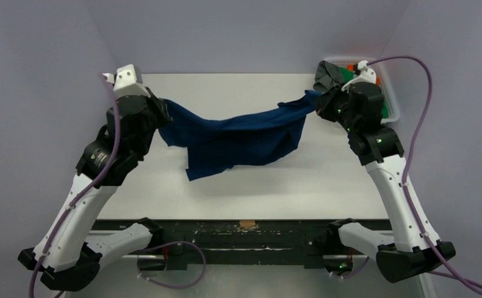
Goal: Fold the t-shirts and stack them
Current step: Flatten out the tshirt
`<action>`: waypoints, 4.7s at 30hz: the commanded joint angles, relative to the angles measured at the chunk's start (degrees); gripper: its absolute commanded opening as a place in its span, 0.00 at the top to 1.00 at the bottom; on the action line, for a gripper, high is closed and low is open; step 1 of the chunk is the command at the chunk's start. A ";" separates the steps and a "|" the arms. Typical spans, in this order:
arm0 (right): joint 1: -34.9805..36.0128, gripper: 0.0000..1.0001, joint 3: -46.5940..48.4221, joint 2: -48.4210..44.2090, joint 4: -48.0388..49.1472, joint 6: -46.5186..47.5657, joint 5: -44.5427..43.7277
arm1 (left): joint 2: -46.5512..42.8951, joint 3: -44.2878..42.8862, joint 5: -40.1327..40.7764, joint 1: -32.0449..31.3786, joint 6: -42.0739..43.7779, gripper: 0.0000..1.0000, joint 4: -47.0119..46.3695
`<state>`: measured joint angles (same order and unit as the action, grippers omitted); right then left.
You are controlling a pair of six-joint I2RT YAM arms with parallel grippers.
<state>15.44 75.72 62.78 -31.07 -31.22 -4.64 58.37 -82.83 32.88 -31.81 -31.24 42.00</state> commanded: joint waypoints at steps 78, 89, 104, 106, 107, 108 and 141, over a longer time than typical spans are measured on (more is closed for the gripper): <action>-4.39 0.06 -32.06 23.70 22.36 -5.60 8.52 | 36.75 17.87 -40.34 20.48 -5.14 0.00 -14.53; -7.29 0.03 -44.49 7.93 1.01 -16.70 0.98 | 41.74 17.21 -40.13 20.56 -7.07 0.00 -12.91; -7.28 0.08 -18.34 15.68 11.76 9.47 3.42 | 43.30 4.66 -36.14 20.56 -4.00 0.00 -7.14; -7.27 0.15 -10.88 23.63 8.33 20.28 7.88 | 45.02 1.47 -35.93 20.65 -3.68 0.00 -6.40; -7.22 0.17 -7.08 27.20 5.49 25.63 8.93 | 45.96 0.05 -35.85 20.65 -3.57 0.00 -6.28; -6.88 0.18 -3.64 30.85 2.53 29.67 9.82 | 46.94 -1.26 -35.98 20.65 -3.56 0.00 -6.08; -3.18 0.15 25.73 57.30 16.49 47.99 -14.68 | 61.91 -15.48 -36.41 22.17 -4.20 0.00 -2.06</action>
<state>12.23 102.54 125.03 -10.85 20.73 -28.25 120.97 -95.90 -4.05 -10.28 -35.92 39.55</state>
